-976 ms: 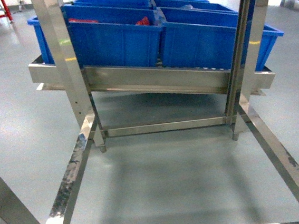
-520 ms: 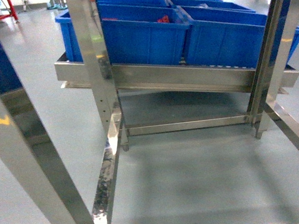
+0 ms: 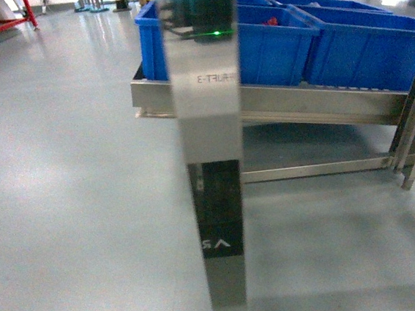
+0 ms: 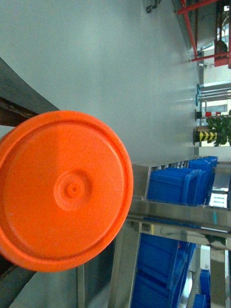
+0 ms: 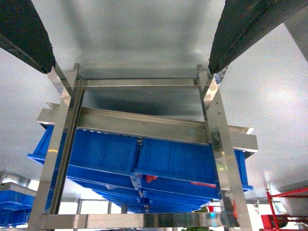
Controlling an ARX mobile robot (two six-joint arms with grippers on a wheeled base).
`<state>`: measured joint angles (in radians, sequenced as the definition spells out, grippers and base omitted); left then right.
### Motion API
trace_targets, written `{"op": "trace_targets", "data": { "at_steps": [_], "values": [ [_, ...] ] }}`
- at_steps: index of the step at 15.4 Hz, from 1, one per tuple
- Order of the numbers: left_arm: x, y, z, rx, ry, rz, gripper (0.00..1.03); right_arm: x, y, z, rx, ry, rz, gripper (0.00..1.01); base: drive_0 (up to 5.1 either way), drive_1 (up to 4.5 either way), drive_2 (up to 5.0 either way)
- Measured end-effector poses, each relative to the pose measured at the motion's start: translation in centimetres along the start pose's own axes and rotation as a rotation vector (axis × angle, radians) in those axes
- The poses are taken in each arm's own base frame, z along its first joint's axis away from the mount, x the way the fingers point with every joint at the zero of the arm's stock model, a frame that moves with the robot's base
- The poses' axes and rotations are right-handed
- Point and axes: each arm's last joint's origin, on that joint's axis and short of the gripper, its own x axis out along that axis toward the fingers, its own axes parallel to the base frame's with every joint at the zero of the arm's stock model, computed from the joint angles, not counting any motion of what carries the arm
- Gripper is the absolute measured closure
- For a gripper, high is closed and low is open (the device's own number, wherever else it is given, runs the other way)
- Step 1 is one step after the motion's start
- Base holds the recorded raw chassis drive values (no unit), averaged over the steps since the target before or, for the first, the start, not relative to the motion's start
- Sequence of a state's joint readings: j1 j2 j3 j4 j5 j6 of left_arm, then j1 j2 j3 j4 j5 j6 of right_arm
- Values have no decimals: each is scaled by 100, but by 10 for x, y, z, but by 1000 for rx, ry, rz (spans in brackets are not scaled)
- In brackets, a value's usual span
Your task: Pick capacitor and pack into box
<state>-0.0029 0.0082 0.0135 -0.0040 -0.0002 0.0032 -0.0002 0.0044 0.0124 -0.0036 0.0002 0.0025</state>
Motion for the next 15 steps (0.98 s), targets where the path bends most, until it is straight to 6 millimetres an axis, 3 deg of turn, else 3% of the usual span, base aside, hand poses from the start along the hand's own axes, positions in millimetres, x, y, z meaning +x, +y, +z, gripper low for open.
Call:
{"op": "trace_targets", "data": {
  "at_steps": [15],
  "values": [
    [0,0,0,0,1,0,58,0,0,0,0,-1,0,3,-497,244,244]
  ]
}}
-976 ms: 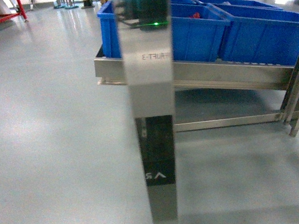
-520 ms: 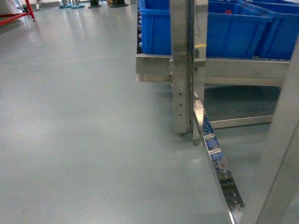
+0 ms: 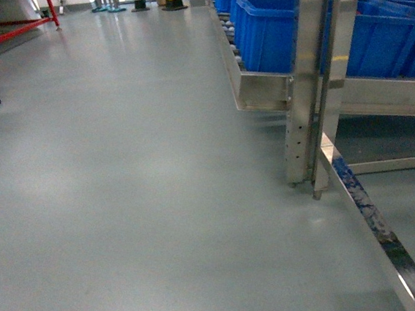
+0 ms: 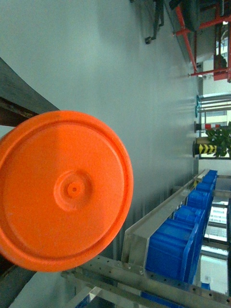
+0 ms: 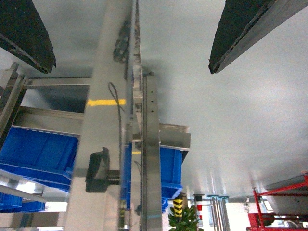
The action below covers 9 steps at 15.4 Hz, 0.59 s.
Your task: Pick capacitor and pack into box
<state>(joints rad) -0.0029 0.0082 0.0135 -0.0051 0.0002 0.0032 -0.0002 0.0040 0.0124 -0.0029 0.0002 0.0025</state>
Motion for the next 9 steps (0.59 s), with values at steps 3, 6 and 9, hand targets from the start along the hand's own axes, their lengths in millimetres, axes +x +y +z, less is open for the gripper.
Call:
{"op": "trace_targets", "data": {
  "at_steps": [3,6,9],
  "values": [
    [0,0,0,0,1,0,58,0,0,0,0,1,0,3,-502,239,239],
    [0,0,0,0,0,1,58,0,0,0,0,2,0,3,-503,238,238],
    [0,0,0,0,1,0,59,0,0,0,0,2,0,3,-498,243,243]
  ]
}}
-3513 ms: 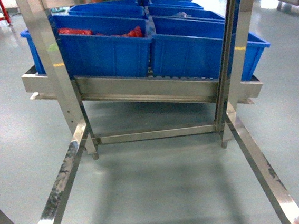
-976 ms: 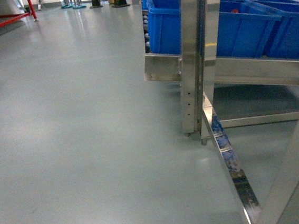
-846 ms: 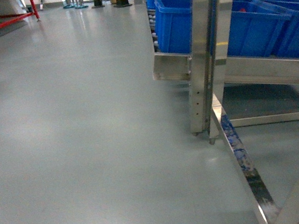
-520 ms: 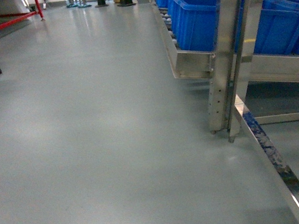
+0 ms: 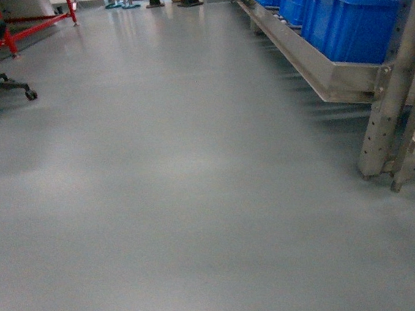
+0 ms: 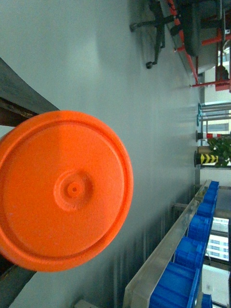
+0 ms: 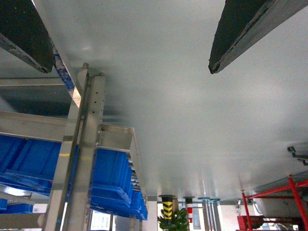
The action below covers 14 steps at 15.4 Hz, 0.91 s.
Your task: Pick capacitor and pack into box
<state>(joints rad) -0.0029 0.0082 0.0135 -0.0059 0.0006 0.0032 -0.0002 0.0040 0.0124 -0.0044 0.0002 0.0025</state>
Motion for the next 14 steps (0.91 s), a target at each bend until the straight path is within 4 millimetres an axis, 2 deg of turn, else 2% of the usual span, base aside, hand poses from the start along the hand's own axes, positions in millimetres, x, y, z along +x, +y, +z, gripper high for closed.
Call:
{"op": "trace_targets", "data": {
  "at_steps": [14],
  "values": [
    [0,0,0,0,1,0,59,0,0,0,0,2,0,3,-500,241,241]
  ]
}}
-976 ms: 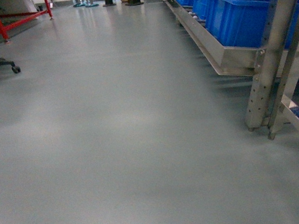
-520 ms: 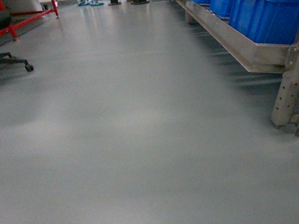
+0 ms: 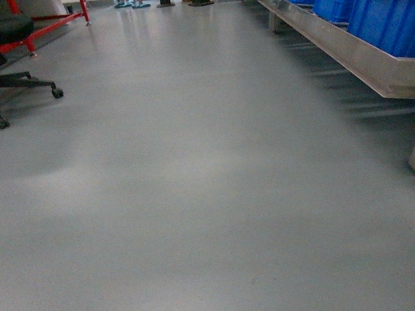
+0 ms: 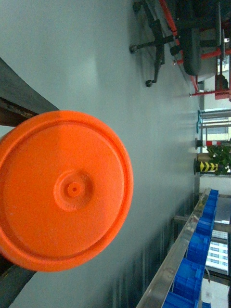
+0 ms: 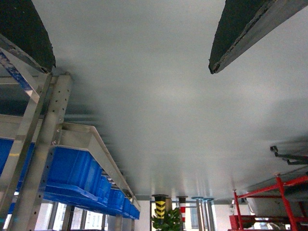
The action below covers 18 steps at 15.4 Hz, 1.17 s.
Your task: Pick capacitor and pack into box
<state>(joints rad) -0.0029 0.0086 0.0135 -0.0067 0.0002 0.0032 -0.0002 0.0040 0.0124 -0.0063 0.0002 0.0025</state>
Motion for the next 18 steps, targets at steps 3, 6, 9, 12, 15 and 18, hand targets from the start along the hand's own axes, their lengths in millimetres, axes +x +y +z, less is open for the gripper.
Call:
{"op": "trace_targets", "data": {
  "at_steps": [3,6,9,12,15,18],
  "values": [
    [0,0,0,0,-1,0,59,0,0,0,0,-3,0,3,-494,247,247],
    [0,0,0,0,0,0,59,0,0,0,0,-2,0,3,-494,247,247],
    [0,0,0,0,-1,0,59,0,0,0,0,-3,0,3,-499,242,242],
    [0,0,0,0,-1,0,59,0,0,0,0,-1,0,3,-500,241,241],
    [0,0,0,0,0,1,59,0,0,0,0,-2,0,3,-500,241,241],
    [0,0,0,0,-1,0,59,0,0,0,0,-1,0,3,-498,247,247]
  ]
}}
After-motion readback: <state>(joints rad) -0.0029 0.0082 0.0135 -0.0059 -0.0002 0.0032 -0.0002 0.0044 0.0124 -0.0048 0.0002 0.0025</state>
